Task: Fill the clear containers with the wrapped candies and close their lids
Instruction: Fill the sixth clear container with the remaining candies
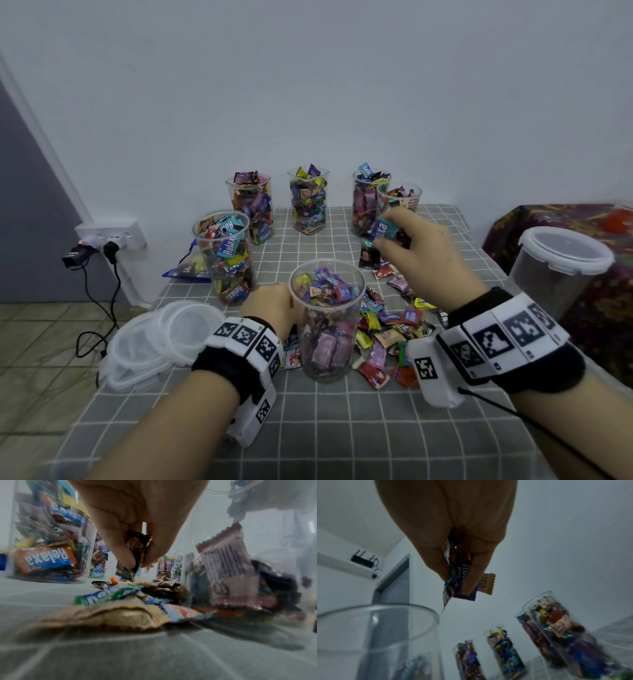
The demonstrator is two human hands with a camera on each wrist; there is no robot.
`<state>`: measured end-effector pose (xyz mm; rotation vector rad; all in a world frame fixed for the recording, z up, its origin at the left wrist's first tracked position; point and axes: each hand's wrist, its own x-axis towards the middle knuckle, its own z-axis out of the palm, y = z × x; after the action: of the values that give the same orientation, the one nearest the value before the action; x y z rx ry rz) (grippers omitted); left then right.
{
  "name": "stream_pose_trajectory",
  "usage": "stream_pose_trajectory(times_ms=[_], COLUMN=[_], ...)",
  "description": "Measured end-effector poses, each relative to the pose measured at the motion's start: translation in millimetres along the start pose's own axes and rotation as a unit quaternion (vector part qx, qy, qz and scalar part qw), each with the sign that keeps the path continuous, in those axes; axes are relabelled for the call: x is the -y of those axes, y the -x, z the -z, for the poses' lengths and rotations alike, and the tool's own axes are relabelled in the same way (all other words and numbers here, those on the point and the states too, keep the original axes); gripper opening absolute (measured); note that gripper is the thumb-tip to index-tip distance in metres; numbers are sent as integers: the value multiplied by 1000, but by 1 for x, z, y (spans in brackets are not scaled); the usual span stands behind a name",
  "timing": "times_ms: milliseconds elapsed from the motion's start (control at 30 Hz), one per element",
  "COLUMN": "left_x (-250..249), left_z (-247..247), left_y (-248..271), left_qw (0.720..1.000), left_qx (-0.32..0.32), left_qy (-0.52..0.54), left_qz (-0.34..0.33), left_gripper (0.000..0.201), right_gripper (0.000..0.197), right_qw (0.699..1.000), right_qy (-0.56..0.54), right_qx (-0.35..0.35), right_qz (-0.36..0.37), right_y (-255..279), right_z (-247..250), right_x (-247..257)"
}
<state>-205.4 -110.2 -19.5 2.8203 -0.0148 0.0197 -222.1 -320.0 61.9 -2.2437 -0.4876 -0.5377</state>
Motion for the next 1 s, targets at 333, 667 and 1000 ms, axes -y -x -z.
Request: stream_pose_trajectory(times_ms=[333, 667, 1000], left_x=[4, 5, 4], left_z=[-6, -9, -6], left_y=[-5, -6, -4], left_qw=[1000, 999, 999], left_qx=[-13, -22, -20], left_qy=[-3, 10, 13], left_qz=[-9, -33, -31], left_gripper=[22, 21, 19], right_gripper=[12, 19, 14], right_qw=[994, 988, 990], right_qy=[-85, 17, -9], right_qx=[36, 88, 73], right_qz=[59, 125, 123], right_y=[9, 14, 13], right_z=[-22, -34, -37], right_x=[31, 31, 27])
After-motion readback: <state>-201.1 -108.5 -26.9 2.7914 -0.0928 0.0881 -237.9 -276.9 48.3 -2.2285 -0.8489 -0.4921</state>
